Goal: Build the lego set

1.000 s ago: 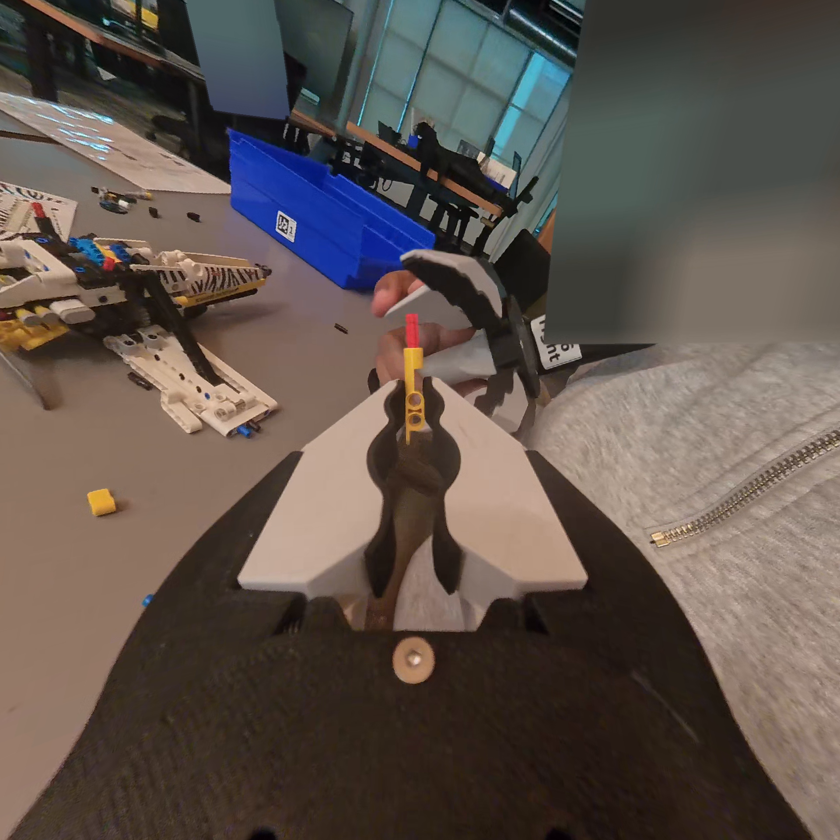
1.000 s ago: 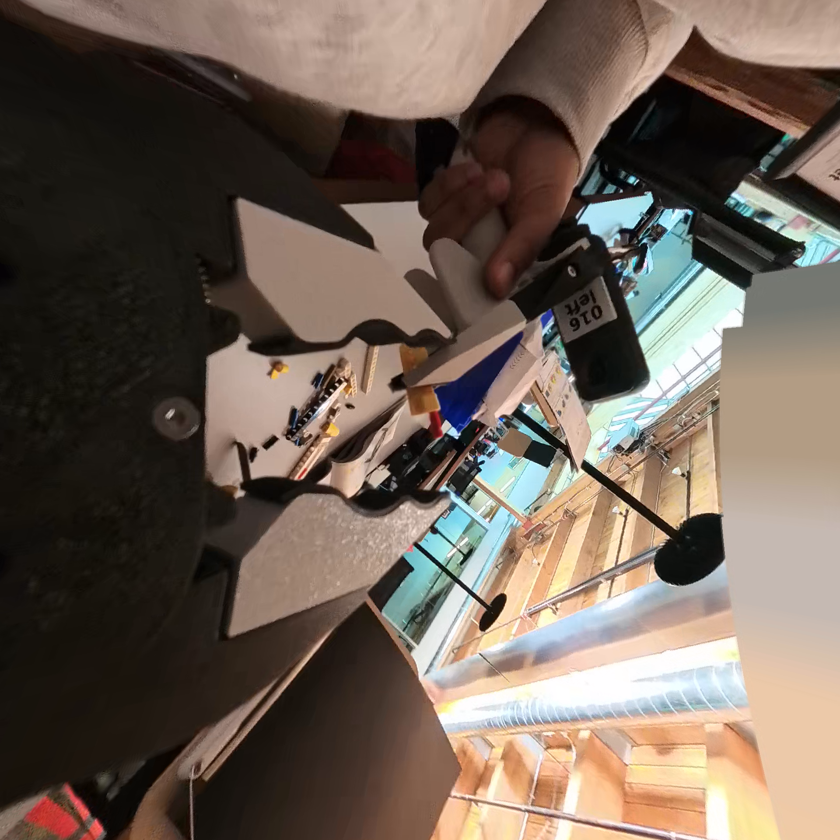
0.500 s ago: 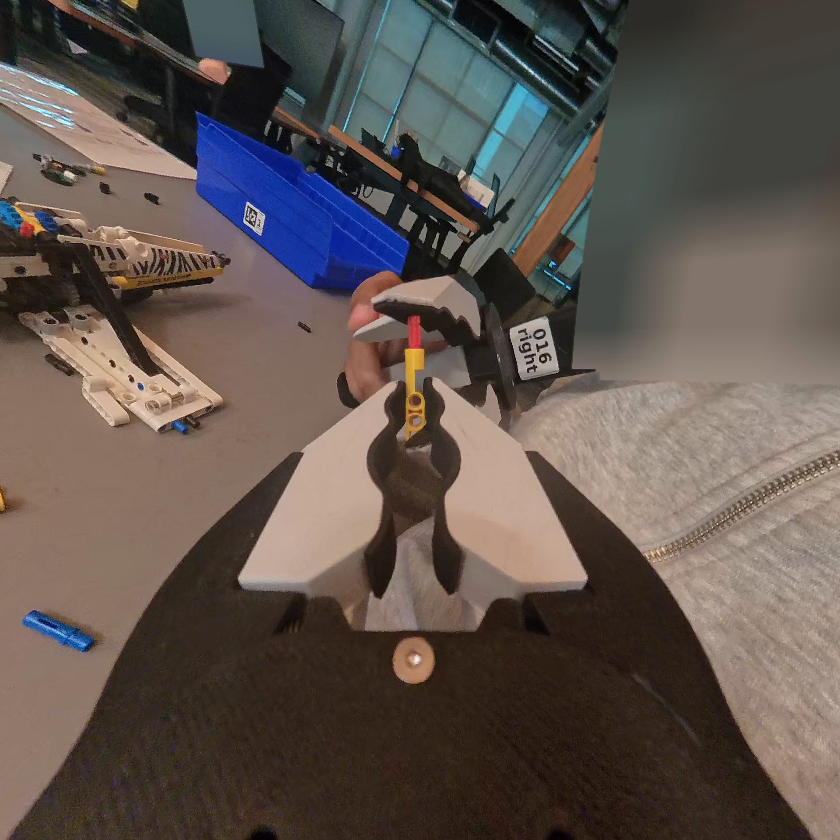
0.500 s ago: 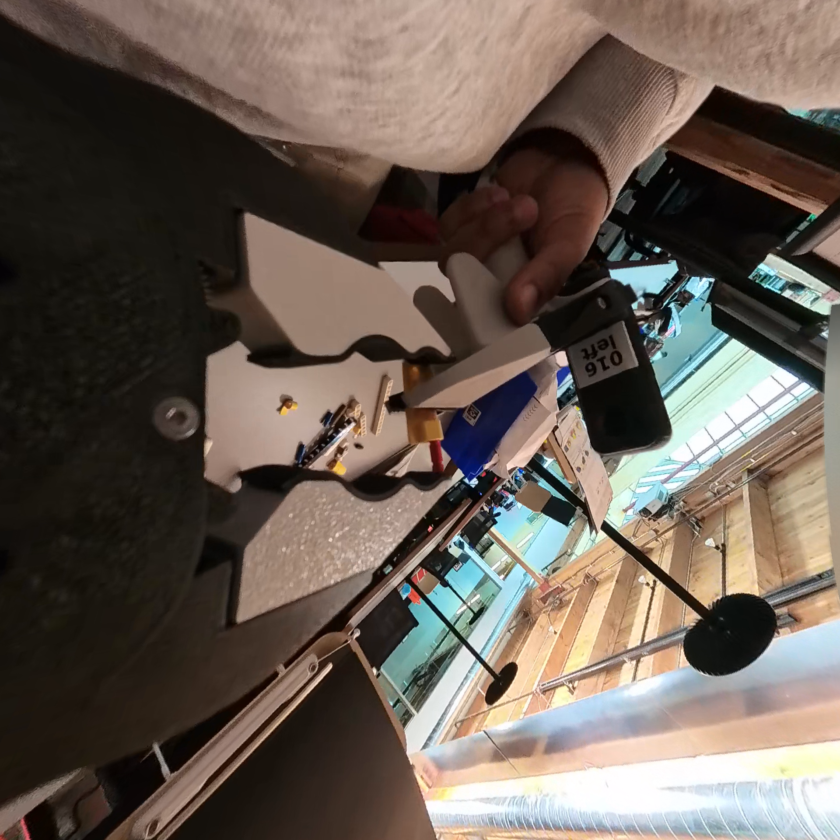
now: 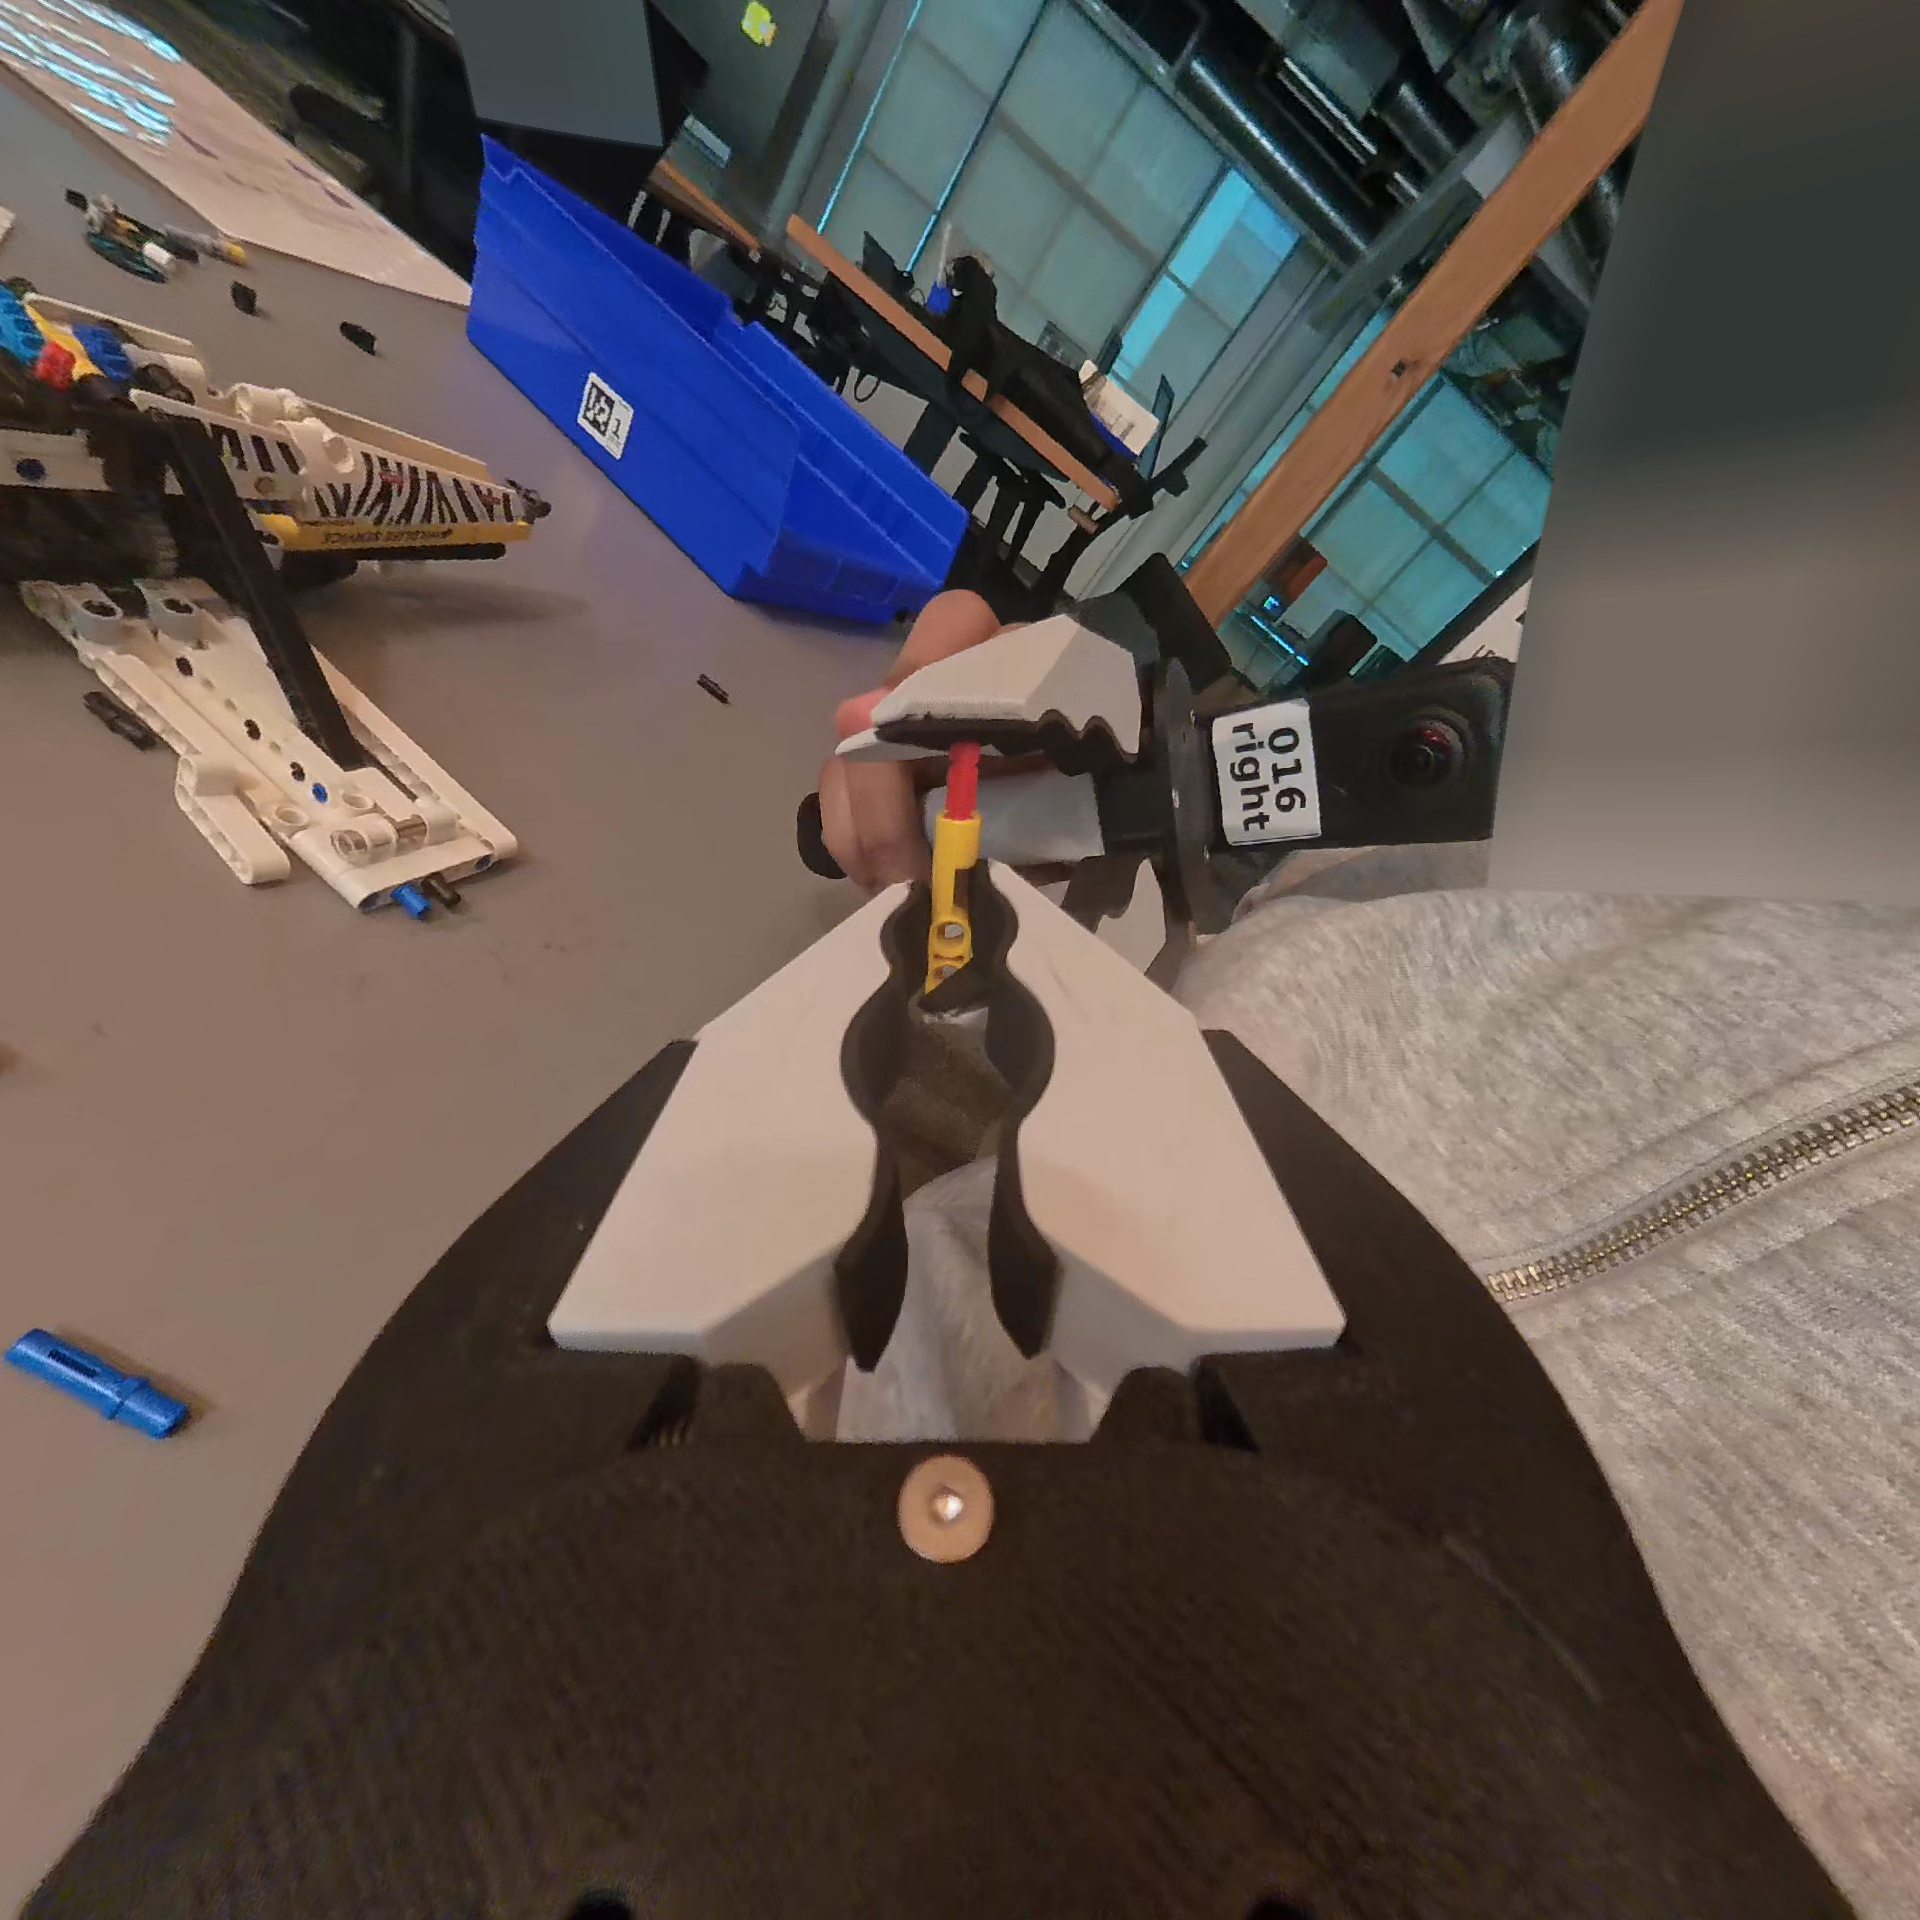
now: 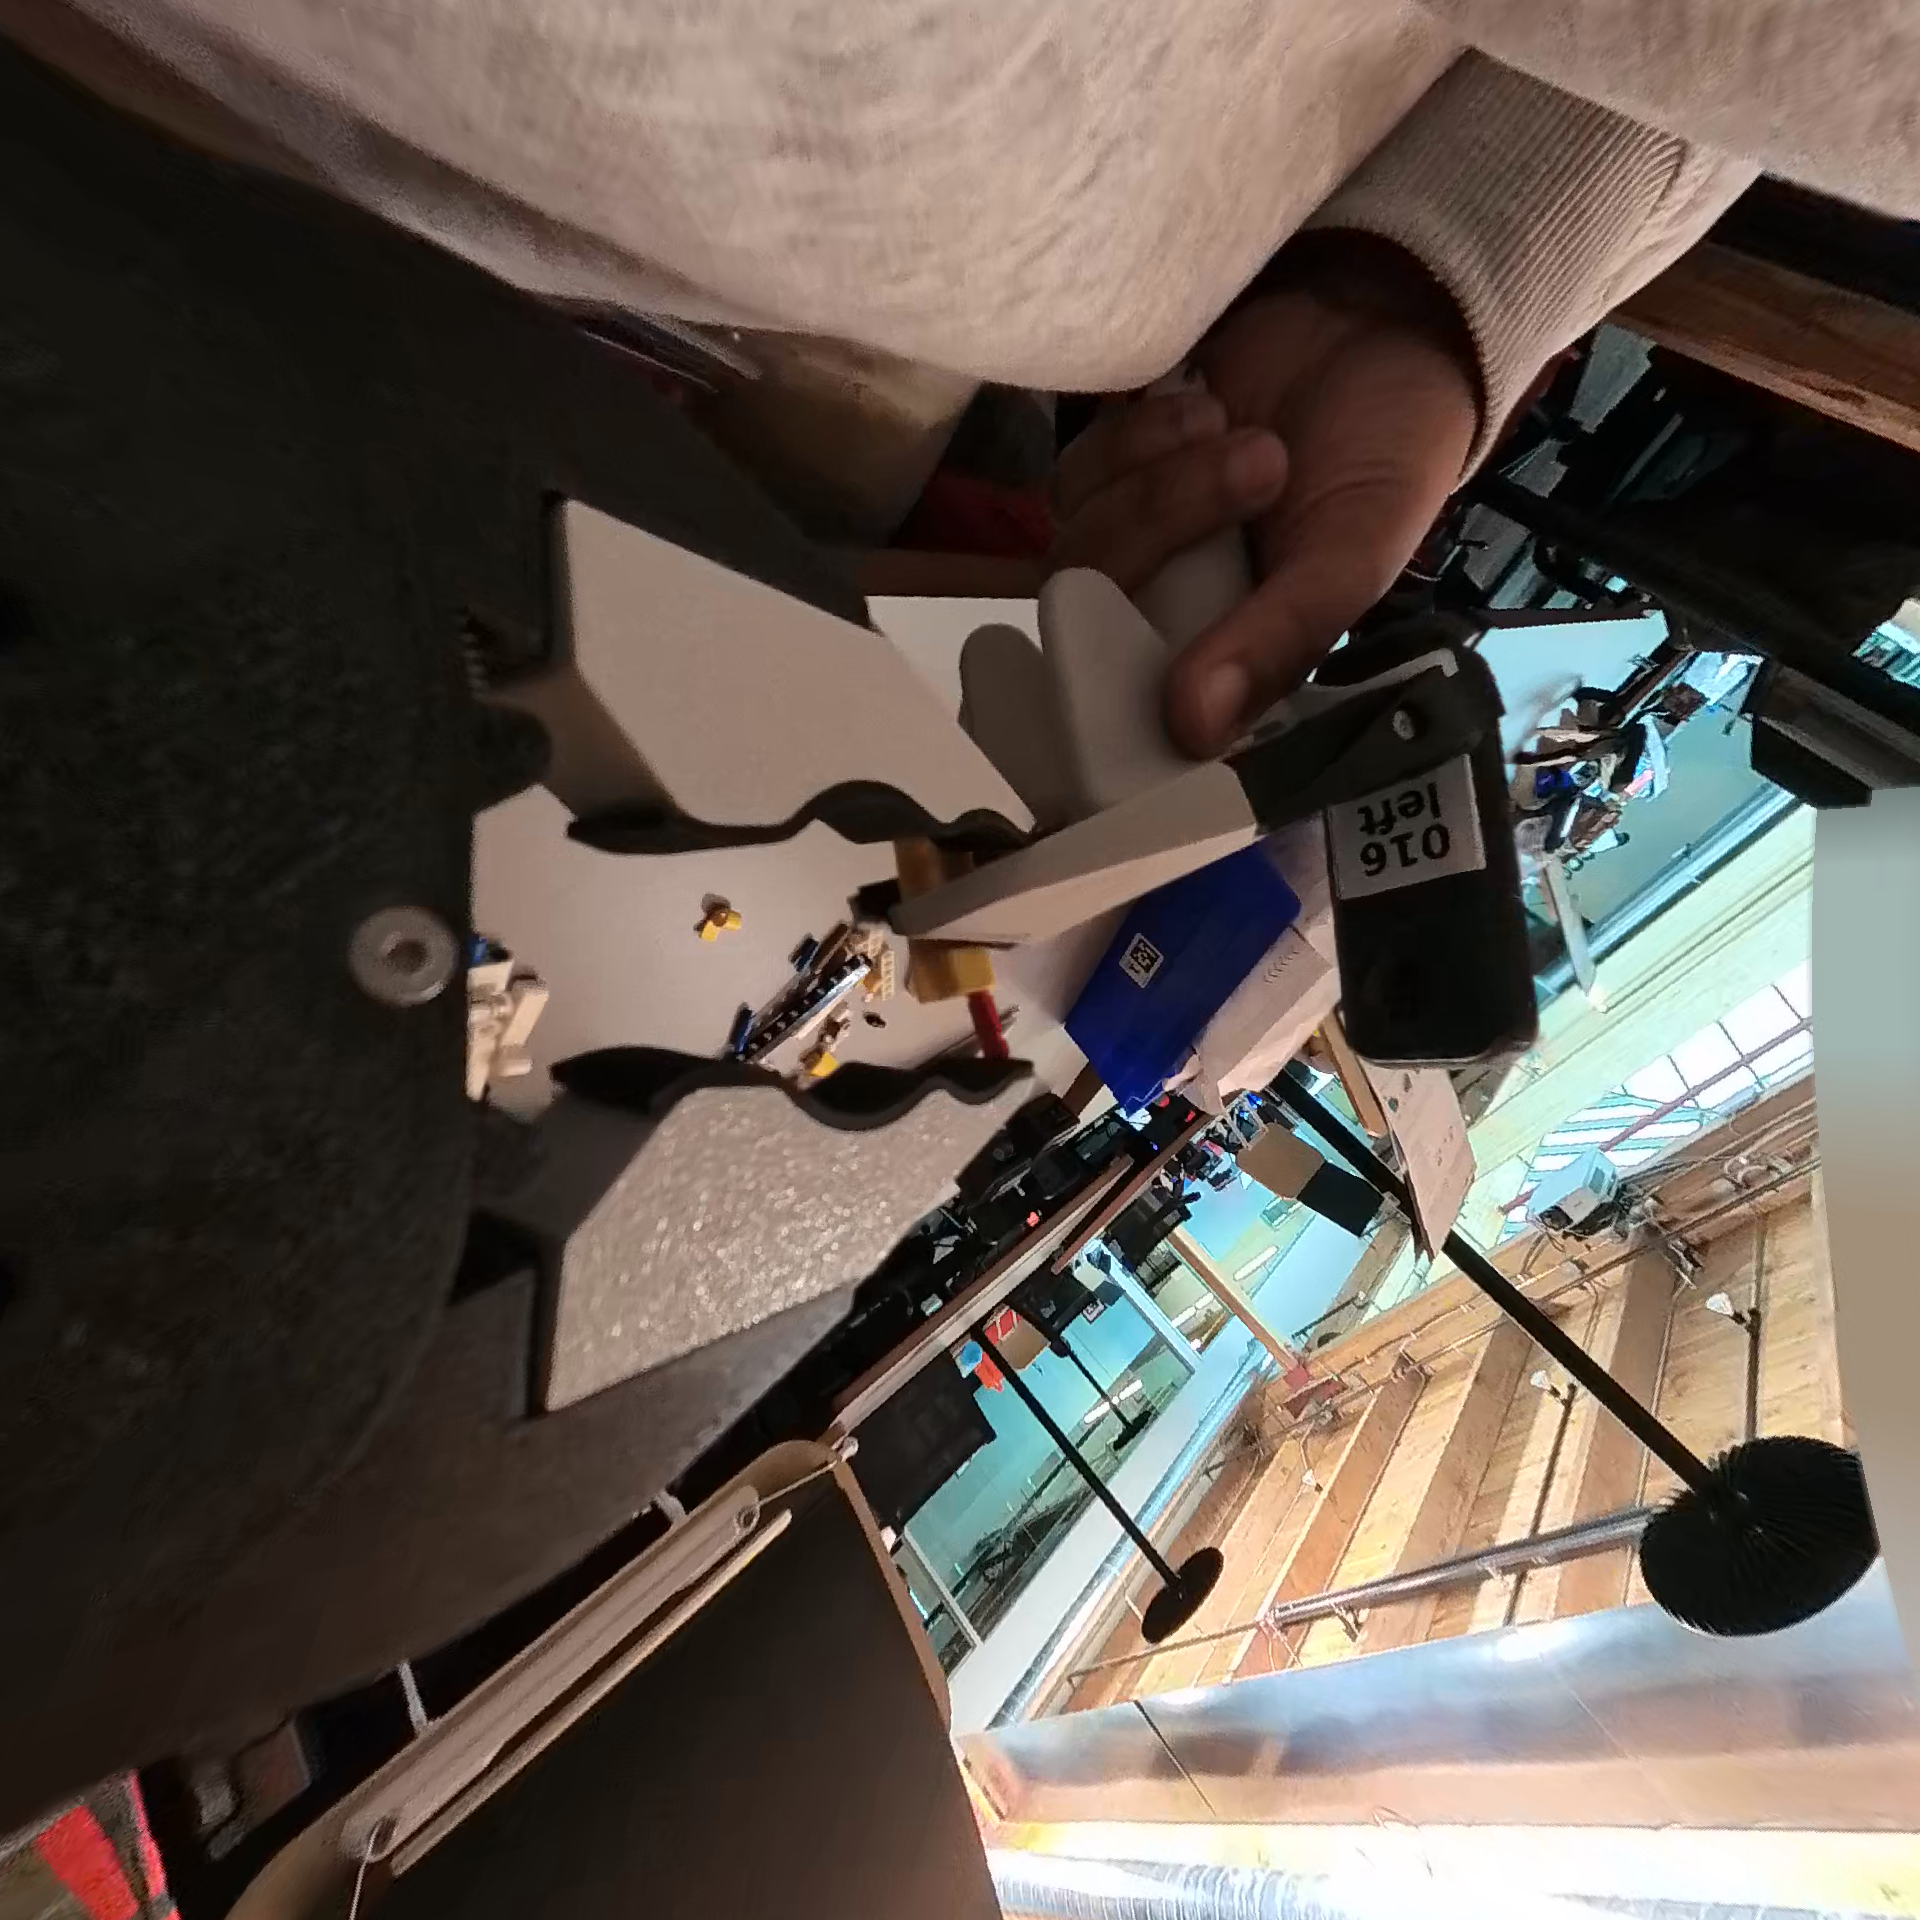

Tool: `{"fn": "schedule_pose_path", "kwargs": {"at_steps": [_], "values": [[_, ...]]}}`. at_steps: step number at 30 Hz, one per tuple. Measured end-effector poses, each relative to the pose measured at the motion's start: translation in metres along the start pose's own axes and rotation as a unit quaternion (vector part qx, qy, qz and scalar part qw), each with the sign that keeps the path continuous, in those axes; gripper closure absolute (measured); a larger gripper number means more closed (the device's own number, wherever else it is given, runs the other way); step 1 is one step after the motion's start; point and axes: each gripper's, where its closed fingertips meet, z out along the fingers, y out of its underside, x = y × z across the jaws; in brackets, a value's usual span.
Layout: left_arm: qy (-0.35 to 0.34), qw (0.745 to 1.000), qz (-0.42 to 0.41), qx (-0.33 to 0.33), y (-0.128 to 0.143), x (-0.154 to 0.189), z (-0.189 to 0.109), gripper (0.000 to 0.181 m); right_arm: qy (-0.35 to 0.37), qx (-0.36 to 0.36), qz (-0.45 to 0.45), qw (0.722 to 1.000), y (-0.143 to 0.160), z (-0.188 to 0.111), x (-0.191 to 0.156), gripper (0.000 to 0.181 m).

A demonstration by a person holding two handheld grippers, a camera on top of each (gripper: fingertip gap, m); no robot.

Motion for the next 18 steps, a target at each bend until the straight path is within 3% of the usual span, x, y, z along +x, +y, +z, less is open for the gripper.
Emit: {"fn": "schedule_pose_path", "kwargs": {"at_steps": [9, 10, 14, 18], "values": [[0.009, 0.999, -0.040, -0.007, 0.003, -0.004, 0.003, 0.176, -0.014, -0.004, 0.034, 0.999, 0.007, 0.002, -0.001, 0.144], [0.009, 0.999, -0.043, -0.008, 0.004, -0.005, 0.003, 0.176, -0.023, -0.006, 0.039, 0.999, 0.008, 0.002, -0.002, 0.152], [0.004, 0.999, -0.050, -0.004, 0.003, -0.010, 0.002, 0.176, -0.033, -0.018, 0.046, 0.998, 0.011, 0.003, -0.003, 0.155], [0.013, 0.992, -0.125, 0.005, 0.006, -0.022, 0.000, 0.176, -0.030, -0.012, 0.062, 0.998, 0.015, 0.007, -0.003, 0.153]]}}
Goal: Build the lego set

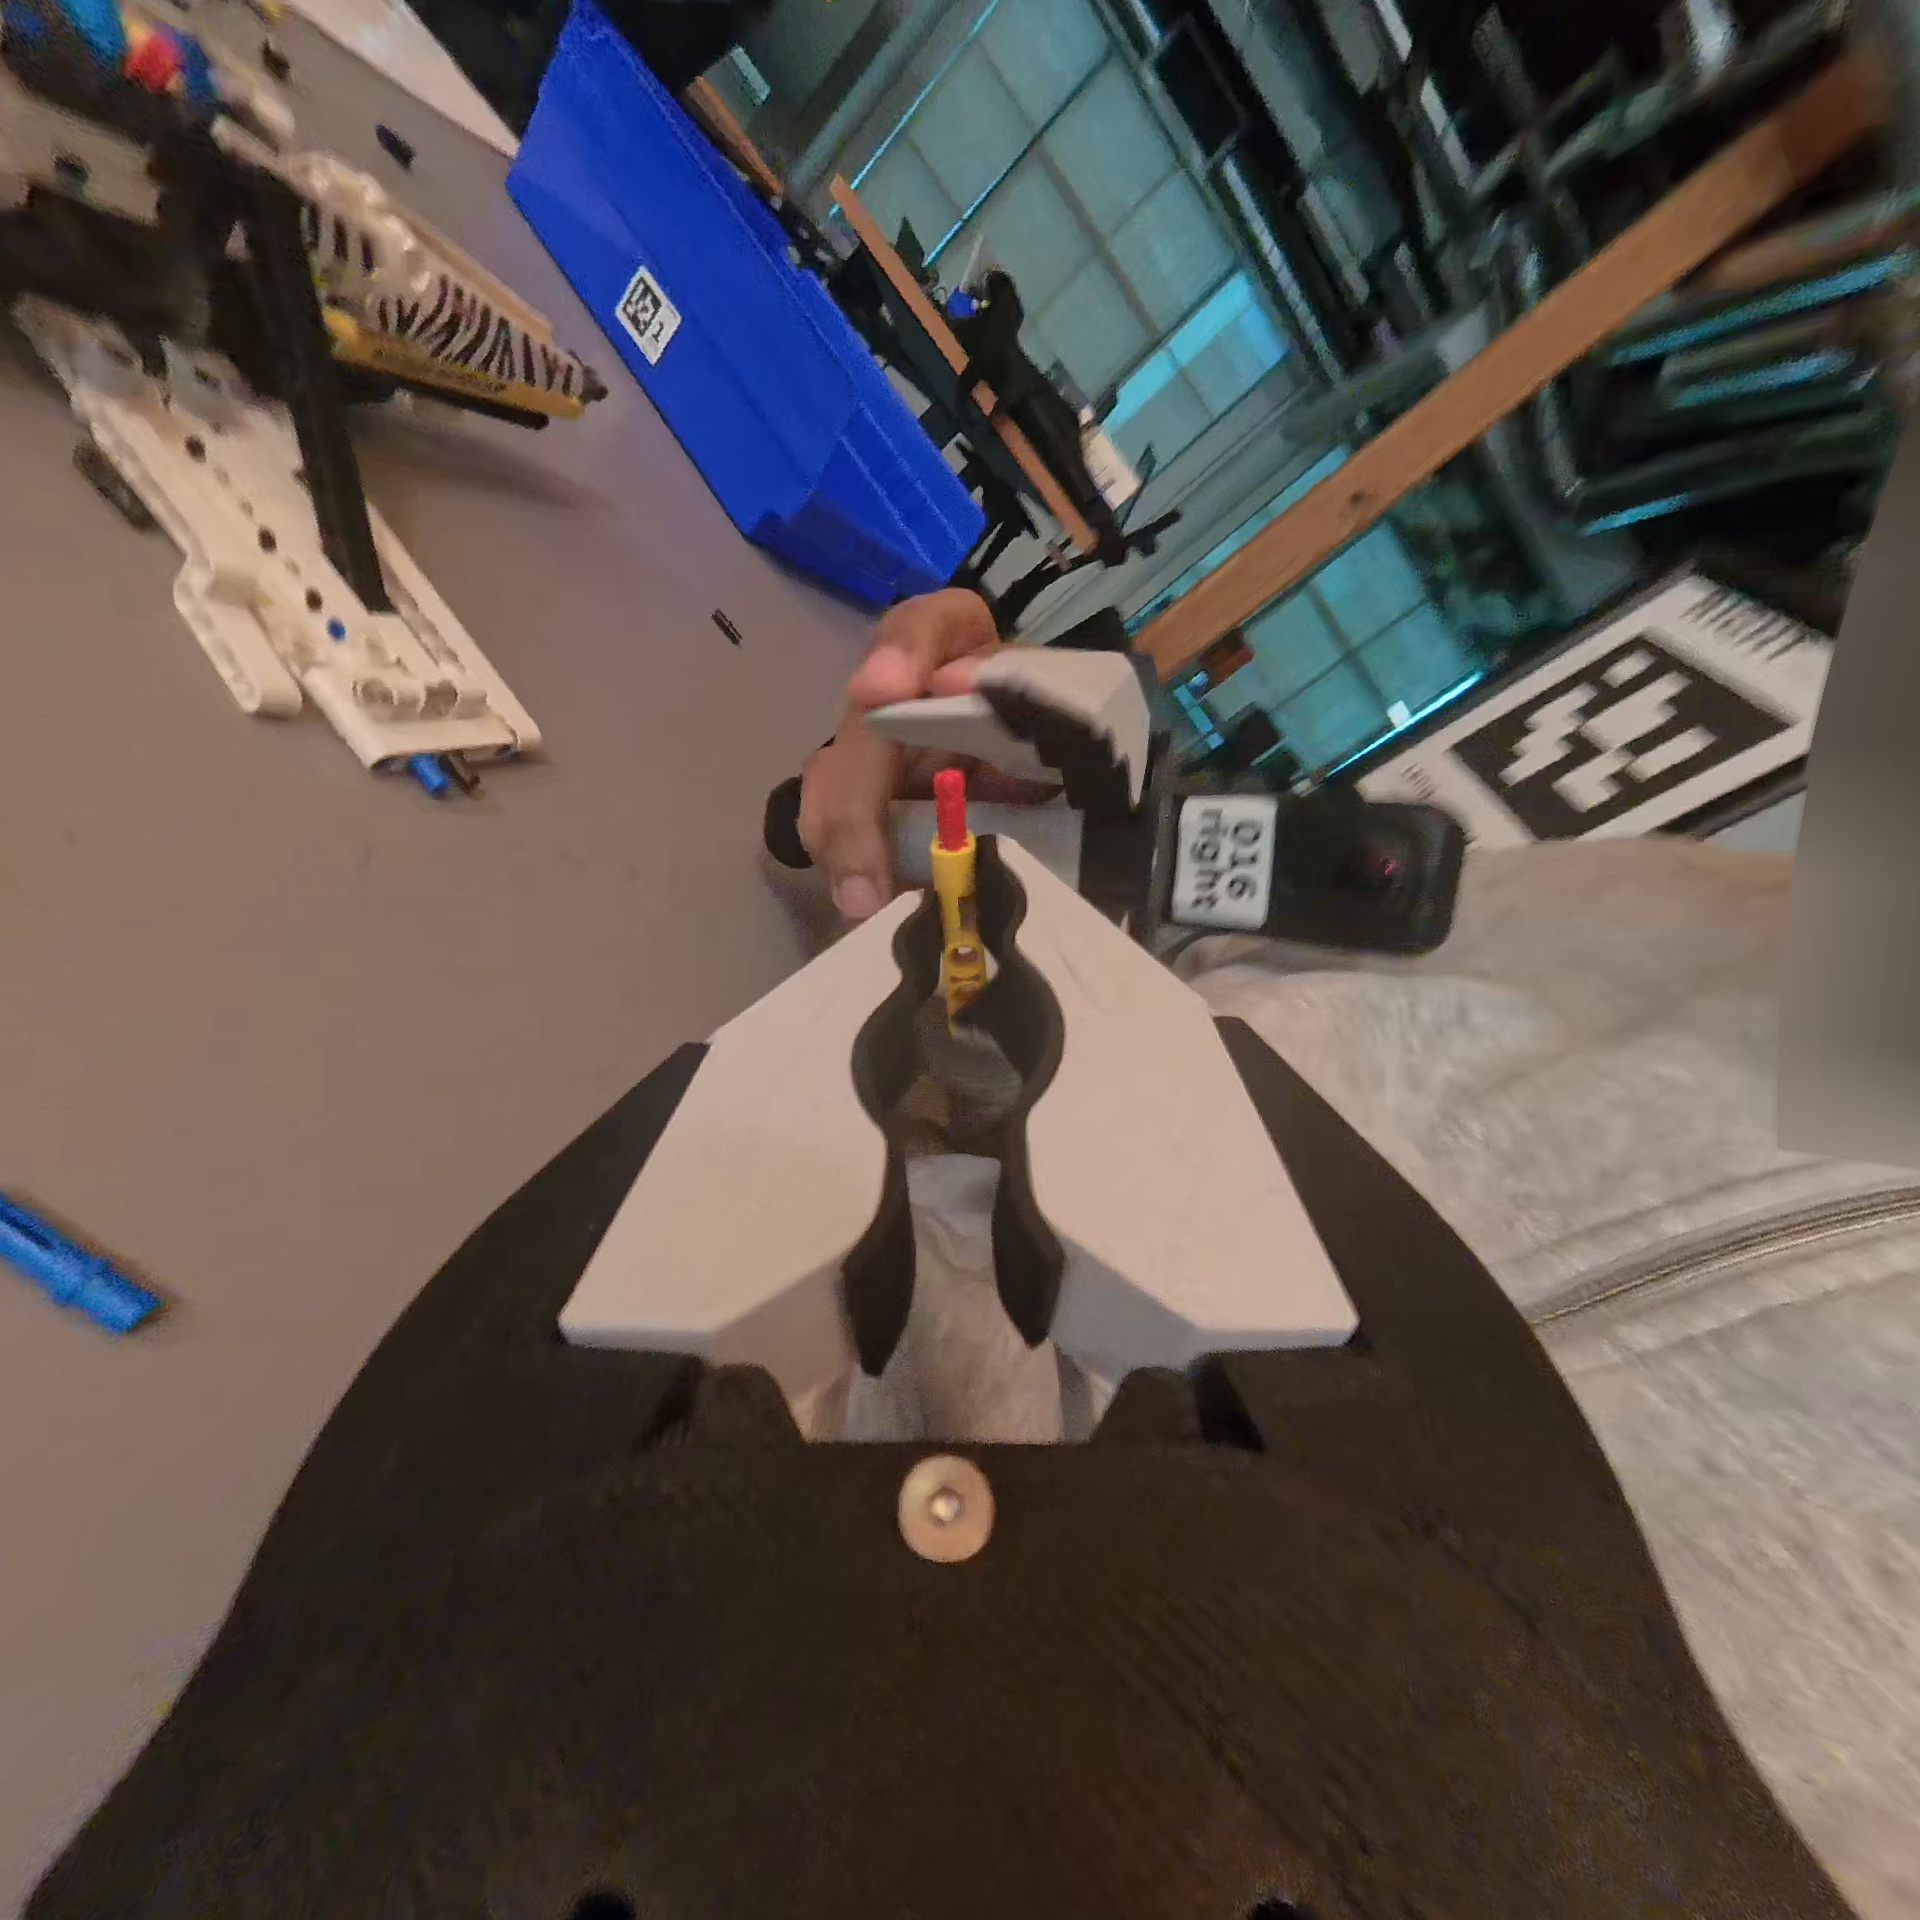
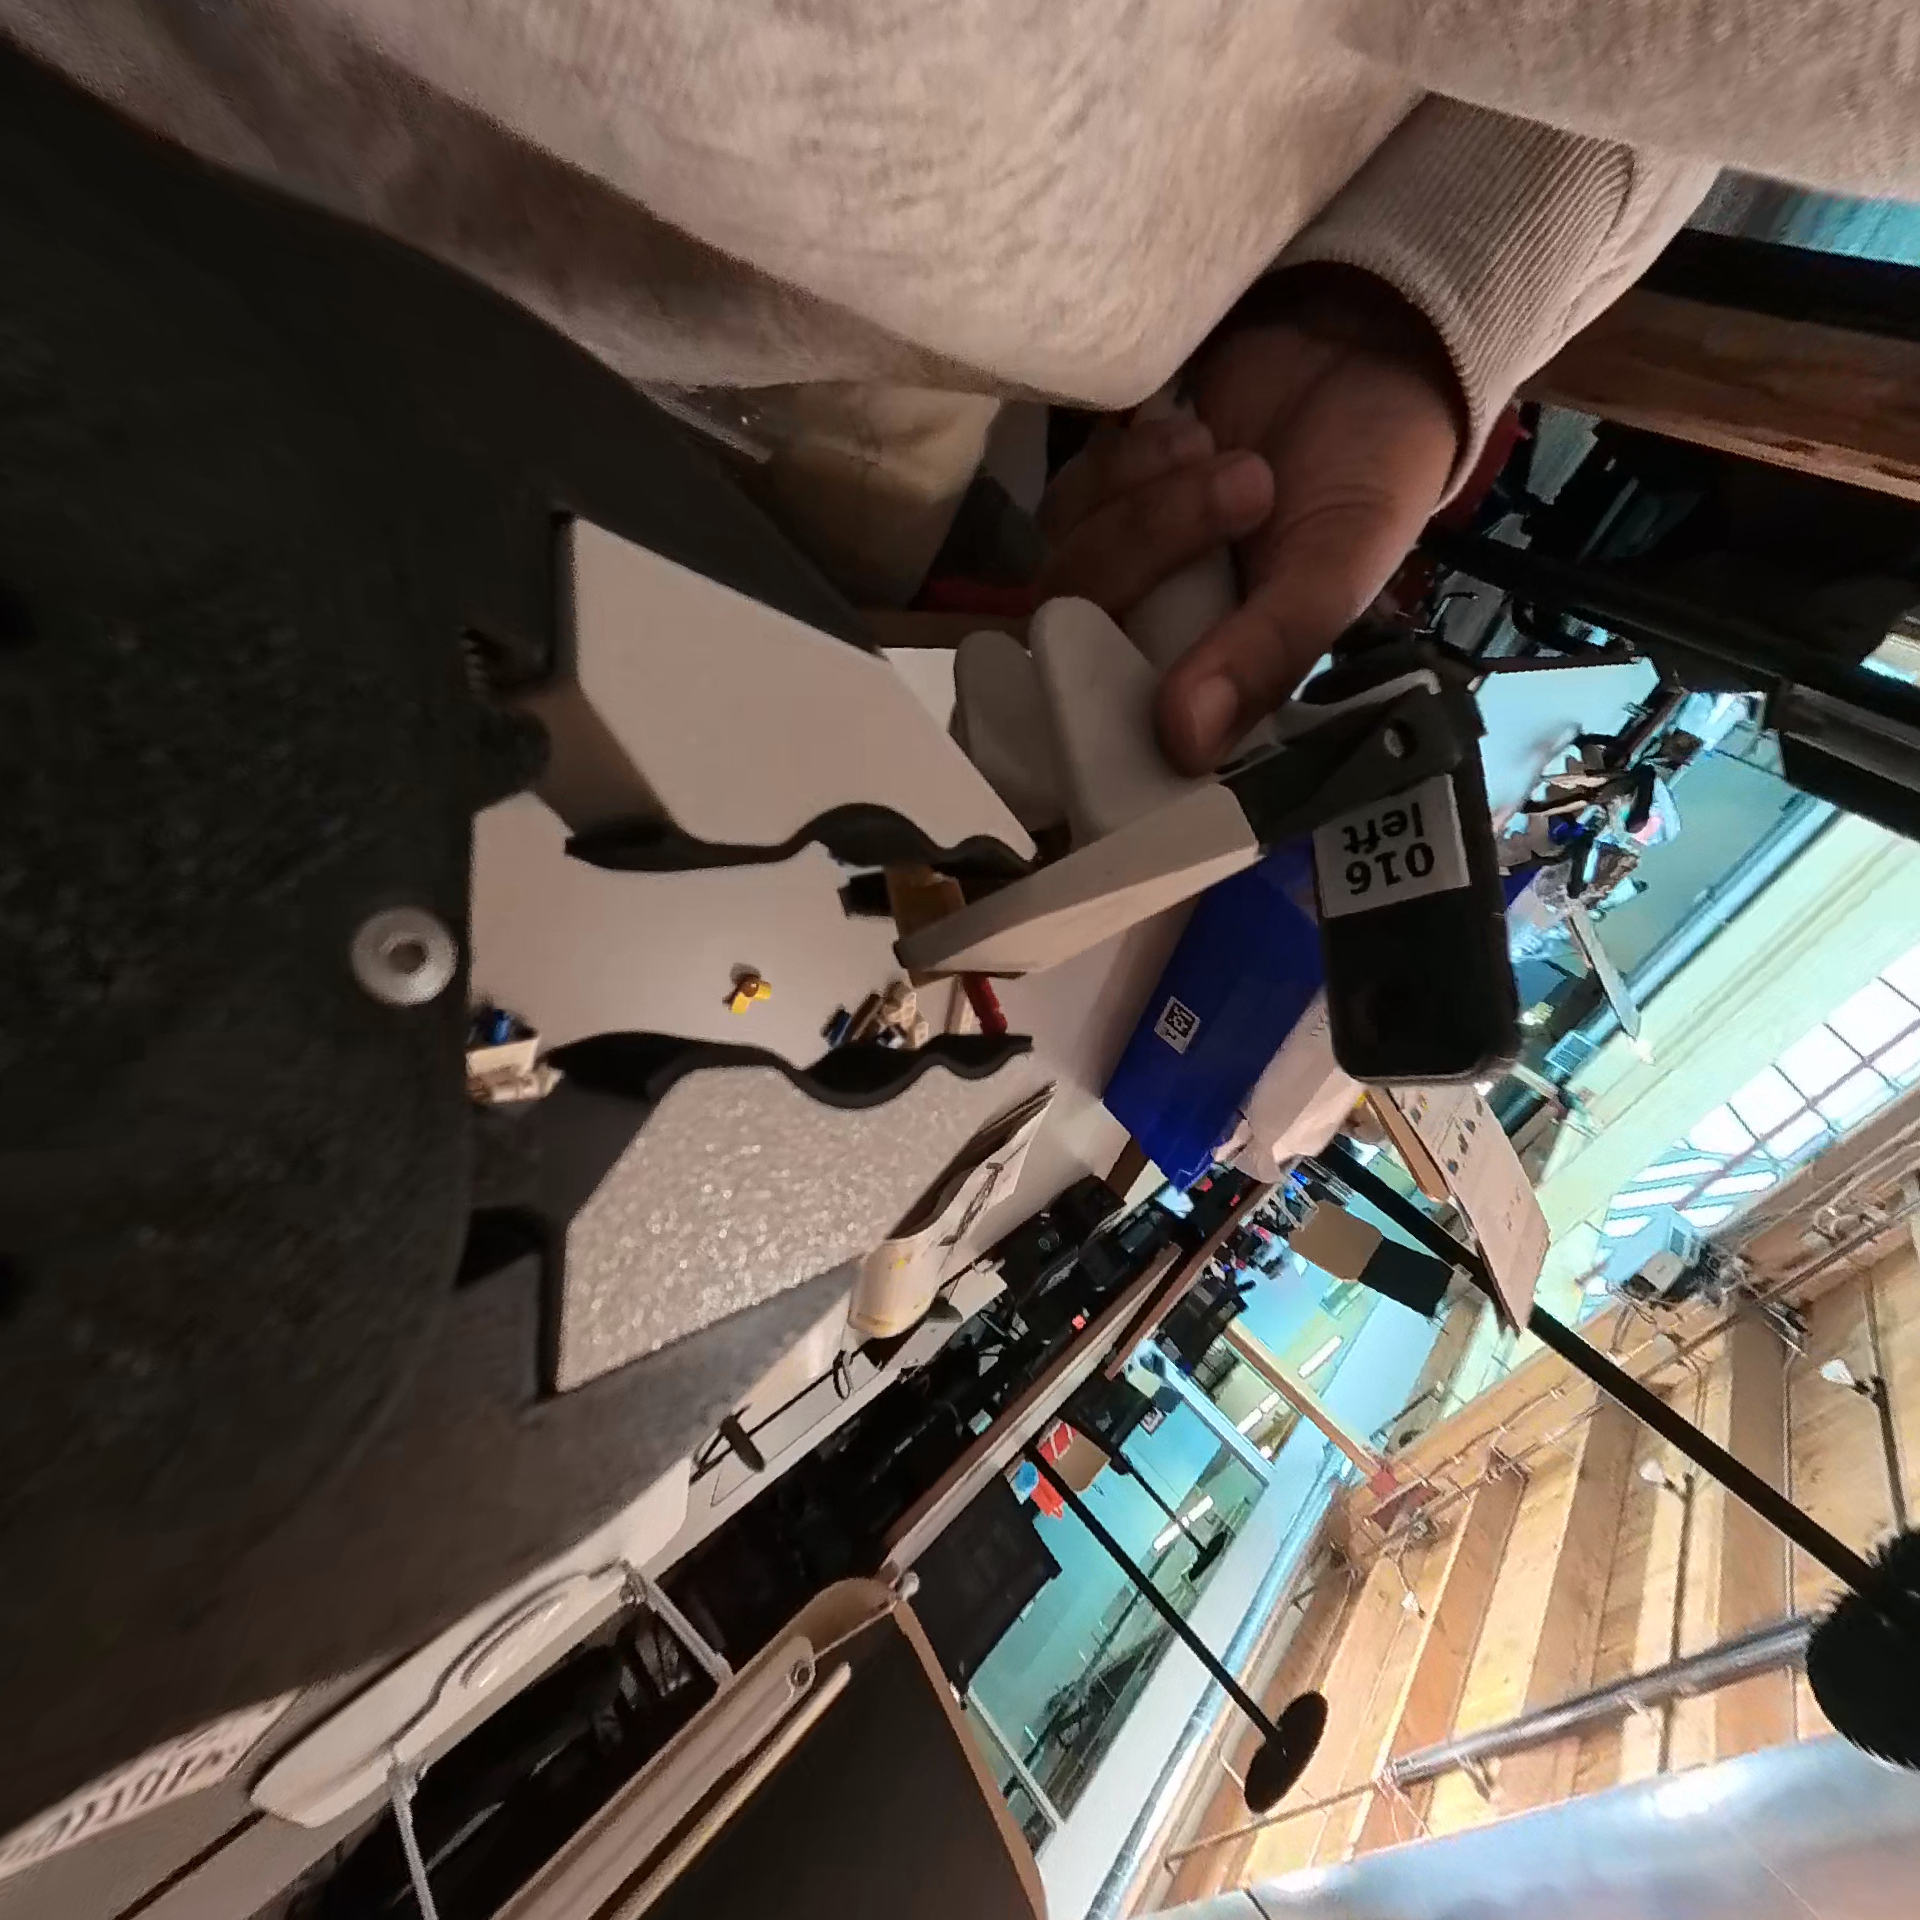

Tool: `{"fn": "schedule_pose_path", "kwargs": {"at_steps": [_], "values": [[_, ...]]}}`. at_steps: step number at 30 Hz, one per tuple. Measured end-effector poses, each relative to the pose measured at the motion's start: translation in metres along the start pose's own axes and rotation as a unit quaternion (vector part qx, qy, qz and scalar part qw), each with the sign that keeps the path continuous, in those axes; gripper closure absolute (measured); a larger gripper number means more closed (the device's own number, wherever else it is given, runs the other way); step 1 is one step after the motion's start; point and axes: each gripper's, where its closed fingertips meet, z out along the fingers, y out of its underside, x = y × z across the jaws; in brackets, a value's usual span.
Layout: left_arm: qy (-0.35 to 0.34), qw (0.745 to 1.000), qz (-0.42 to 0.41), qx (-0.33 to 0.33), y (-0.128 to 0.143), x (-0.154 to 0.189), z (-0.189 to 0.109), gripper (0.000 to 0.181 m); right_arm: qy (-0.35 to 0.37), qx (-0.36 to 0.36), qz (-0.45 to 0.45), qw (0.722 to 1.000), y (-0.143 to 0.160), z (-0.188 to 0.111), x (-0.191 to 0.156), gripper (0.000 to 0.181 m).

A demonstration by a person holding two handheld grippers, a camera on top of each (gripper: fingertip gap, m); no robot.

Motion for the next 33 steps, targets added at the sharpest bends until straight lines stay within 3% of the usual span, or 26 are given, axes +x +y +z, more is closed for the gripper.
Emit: {"fn": "schedule_pose_path", "kwargs": {"at_steps": [2, 3, 4, 10, 17, 25, 33], "values": [[0.024, 0.998, -0.063, 0.012, -0.001, -0.006, -0.005, 0.176, 0.022, 0.011, -0.025, 0.999, 0.003, 0.000, 0.001, 0.150], [0.036, 0.995, -0.091, 0.019, -0.001, -0.009, -0.007, 0.176, 0.041, 0.016, -0.046, 0.998, 0.005, 0.000, 0.001, 0.133], [0.044, 0.992, -0.112, 0.023, -0.001, -0.012, -0.008, 0.177, 0.044, 0.018, -0.056, 0.997, 0.006, 0.000, 0.000, 0.131], [0.060, 0.990, -0.123, -0.032, 0.016, -0.009, -0.003, 0.176, -0.039, -0.026, 0.059, 0.997, 0.025, 0.004, -0.012, 0.108], [0.081, 0.987, -0.128, -0.046, 0.014, -0.001, 0.000, 0.176, -0.123, -0.035, 0.117, 0.985, 0.022, -0.007, -0.026, 0.116], [0.103, 0.983, -0.143, -0.044, 0.014, 0.005, 0.002, 0.176, -0.105, -0.034, 0.083, 0.990, 0.022, -0.005, -0.024, 0.127], [0.106, 0.984, -0.135, -0.046, 0.015, 0.006, 0.001, 0.177, -0.110, -0.013, 0.107, 0.988, 0.016, -0.006, -0.023, 0.130]]}}
